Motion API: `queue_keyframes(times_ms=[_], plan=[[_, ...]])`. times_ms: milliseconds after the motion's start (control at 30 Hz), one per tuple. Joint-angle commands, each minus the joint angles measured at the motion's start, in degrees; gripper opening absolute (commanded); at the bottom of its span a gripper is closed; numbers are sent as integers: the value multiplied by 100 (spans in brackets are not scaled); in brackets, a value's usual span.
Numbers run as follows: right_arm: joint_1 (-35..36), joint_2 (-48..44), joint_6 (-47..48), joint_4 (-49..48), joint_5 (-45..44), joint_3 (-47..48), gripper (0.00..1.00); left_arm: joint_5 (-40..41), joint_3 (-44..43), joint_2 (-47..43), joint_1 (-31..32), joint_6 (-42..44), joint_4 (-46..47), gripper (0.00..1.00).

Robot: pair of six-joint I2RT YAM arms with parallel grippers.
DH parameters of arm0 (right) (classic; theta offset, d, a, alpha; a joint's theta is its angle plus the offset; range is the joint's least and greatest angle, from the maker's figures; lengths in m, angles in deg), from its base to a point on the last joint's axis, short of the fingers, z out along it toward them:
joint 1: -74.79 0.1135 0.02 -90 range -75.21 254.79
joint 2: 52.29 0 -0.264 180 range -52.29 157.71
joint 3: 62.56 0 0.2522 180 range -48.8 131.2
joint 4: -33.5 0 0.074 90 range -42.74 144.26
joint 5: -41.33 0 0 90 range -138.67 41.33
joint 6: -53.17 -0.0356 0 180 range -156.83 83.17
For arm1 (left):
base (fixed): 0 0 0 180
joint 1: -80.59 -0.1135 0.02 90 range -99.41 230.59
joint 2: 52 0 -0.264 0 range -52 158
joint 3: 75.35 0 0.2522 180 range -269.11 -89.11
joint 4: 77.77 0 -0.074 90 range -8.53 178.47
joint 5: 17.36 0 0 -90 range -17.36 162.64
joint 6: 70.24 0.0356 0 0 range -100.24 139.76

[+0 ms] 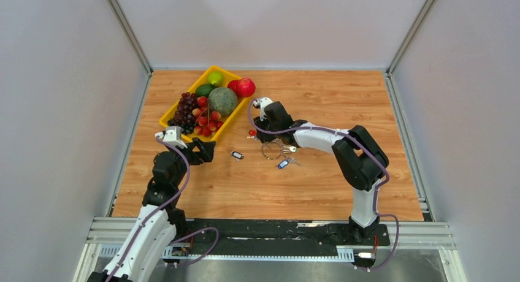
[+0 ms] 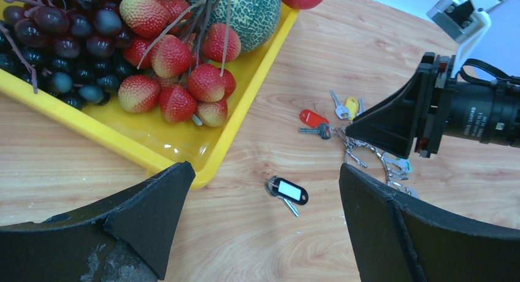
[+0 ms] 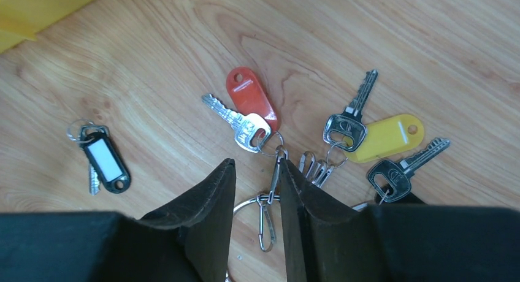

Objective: Remove the keys from the keyring

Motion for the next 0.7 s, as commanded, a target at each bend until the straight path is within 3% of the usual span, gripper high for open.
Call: queue_keyframes(times_ms=[0, 233, 467, 667], plan=[[42, 247, 91, 162, -236, 303, 35, -131, -25, 41, 5, -31, 282, 100], [42, 509, 36, 282, -463, 448, 33, -105, -33, 24, 9, -9, 262, 100], [63, 312, 19, 325, -169, 329, 1, -162, -24, 93, 5, -9, 307, 100], [141, -733, 317, 228, 518, -225, 0, -937, -146, 817, 17, -20, 830, 100]])
